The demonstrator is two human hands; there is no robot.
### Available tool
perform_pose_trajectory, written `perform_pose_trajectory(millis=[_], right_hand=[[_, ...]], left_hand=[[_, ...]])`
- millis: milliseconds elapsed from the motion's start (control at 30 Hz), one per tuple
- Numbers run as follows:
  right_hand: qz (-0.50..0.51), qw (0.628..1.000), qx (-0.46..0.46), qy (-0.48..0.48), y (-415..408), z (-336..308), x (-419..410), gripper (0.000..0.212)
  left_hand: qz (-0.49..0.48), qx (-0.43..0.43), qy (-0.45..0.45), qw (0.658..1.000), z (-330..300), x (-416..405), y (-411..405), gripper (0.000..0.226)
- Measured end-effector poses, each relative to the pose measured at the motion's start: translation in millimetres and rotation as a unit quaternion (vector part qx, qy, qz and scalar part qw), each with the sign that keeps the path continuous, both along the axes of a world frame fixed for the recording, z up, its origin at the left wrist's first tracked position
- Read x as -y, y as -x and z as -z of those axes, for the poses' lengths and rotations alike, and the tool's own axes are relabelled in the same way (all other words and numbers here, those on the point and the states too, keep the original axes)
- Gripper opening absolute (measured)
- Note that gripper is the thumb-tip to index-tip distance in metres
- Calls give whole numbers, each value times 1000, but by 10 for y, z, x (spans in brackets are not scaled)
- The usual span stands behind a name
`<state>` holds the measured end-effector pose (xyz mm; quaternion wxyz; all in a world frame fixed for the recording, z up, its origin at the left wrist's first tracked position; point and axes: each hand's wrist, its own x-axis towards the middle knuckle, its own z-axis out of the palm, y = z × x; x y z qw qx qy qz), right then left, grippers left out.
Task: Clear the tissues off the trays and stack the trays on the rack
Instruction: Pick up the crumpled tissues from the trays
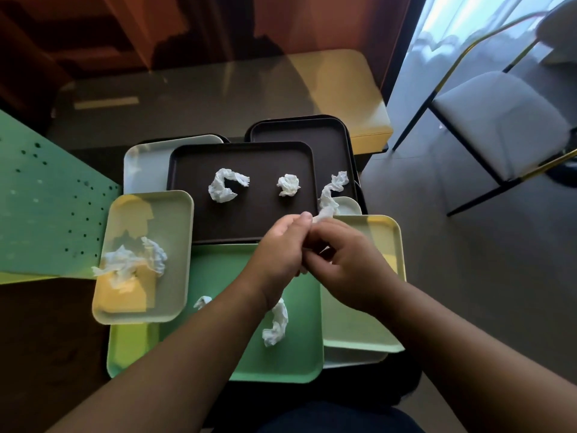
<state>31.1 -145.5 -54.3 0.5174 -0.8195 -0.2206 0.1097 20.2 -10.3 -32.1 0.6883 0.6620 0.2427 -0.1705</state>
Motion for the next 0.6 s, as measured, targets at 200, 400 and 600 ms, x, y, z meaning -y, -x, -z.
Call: perform_pose_trajectory(millis=[200,400,600], right_hand=[[120,982,-97,-110,-239,56,-21,4],[165,950,-60,259,-784,435,-67,30],[95,874,-99,466,-909,522,-61,37]], left_hand=[[-36,-64,37,997,10,-19,-237,19],[-96,-88,3,991,192,-24,-265,24],[-110,-101,-17,989,262,-115,-212,18]])
